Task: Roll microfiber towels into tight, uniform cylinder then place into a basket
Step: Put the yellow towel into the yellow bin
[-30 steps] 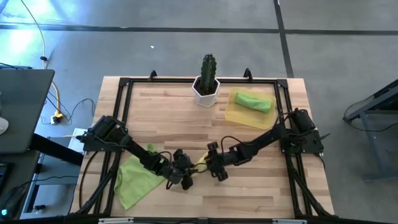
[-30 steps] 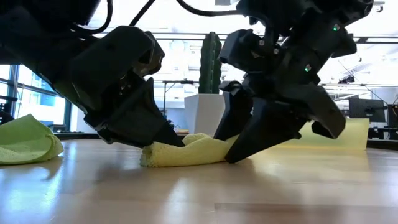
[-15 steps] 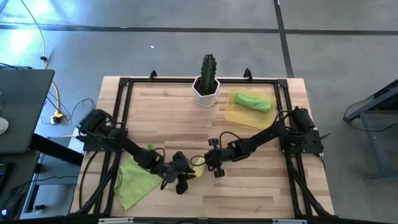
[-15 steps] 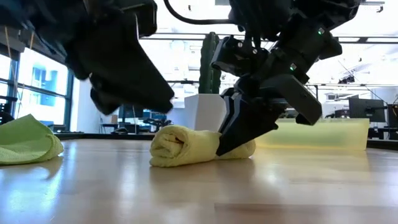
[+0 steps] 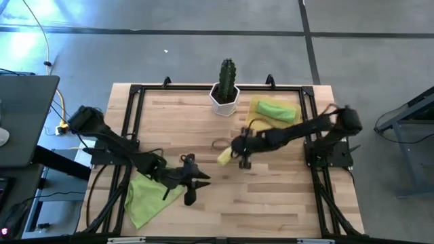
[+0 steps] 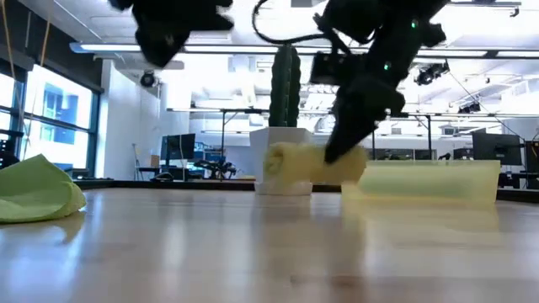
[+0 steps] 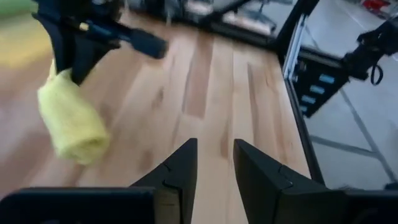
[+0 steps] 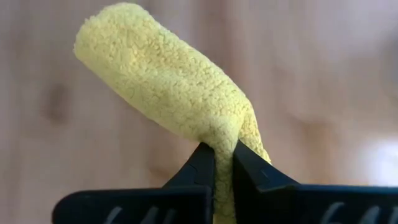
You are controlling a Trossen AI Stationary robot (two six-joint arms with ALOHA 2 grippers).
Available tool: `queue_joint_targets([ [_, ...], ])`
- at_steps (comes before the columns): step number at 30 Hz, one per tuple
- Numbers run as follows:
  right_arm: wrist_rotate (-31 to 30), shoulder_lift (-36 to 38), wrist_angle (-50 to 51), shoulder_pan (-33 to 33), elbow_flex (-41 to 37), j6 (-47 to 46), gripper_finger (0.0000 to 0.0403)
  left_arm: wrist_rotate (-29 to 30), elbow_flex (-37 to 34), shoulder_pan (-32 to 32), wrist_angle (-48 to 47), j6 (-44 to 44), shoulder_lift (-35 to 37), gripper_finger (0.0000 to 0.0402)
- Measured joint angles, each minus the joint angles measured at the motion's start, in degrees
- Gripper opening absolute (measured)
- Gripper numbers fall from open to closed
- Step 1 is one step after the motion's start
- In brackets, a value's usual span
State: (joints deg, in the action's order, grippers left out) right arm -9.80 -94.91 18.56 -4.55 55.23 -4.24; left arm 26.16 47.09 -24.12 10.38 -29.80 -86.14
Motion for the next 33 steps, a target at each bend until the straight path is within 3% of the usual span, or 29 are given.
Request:
queue_joint_targets([
  [6, -6.9, 12.4, 15.8, 7.3, 0.1, -2.5, 0.0002, 3.5, 0.1, 0.9, -0.5, 5.7, 4.1, 0.0092],
  [12, -16.5, 18.2, 26.6, 15.5, 0.1, -12.2, 0.0001, 4.7, 0.0, 1.9, -2.6, 7.5, 5.2, 0.0092],
  [16, -23.8, 17.6, 29.4, 20.2, 0.1, -15.2, 0.0001, 4.6, 0.0, 2.6, -3.7, 7.5, 5.2, 0.0092],
  [19, -26.0, 15.8, 30.5, 22.4, 0.1, -15.2, 0.0001, 4.5, 0.0, 2.8, -4.9, 6.3, 5.2, 0.0092],
  [33, -21.4, 1.4, 32.6, 21.8, 0.1, -18.1, 0.0001, 4.3, 0.0, 0.8, -10.8, 1.0, 5.2, 0.0092],
])
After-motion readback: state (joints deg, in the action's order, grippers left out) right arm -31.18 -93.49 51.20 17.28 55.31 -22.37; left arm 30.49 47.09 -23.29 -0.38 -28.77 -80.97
